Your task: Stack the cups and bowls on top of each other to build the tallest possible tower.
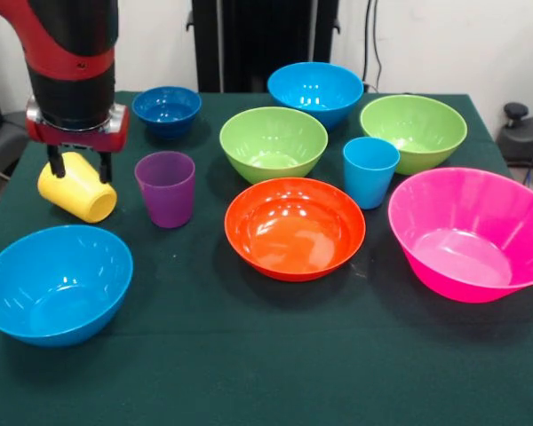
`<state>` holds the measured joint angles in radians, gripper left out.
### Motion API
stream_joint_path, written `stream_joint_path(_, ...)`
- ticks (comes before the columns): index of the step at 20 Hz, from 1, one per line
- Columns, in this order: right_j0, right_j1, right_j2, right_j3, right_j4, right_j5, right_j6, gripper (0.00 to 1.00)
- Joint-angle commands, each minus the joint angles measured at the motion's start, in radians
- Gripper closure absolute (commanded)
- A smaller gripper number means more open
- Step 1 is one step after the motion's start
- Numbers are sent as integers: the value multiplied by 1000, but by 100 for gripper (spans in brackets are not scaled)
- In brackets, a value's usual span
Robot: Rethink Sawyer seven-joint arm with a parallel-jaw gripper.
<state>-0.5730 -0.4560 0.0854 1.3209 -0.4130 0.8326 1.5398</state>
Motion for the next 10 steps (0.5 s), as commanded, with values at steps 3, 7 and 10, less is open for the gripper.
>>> stream_joint_path(3,-77,-67,98,87,-32,-55,-152,0)
stream_joint_path(7,-77,-83,105,76,-34,-16,-154,0)
stream_joint_path(10,-73,-87,109,67,-43,5,-162,0)
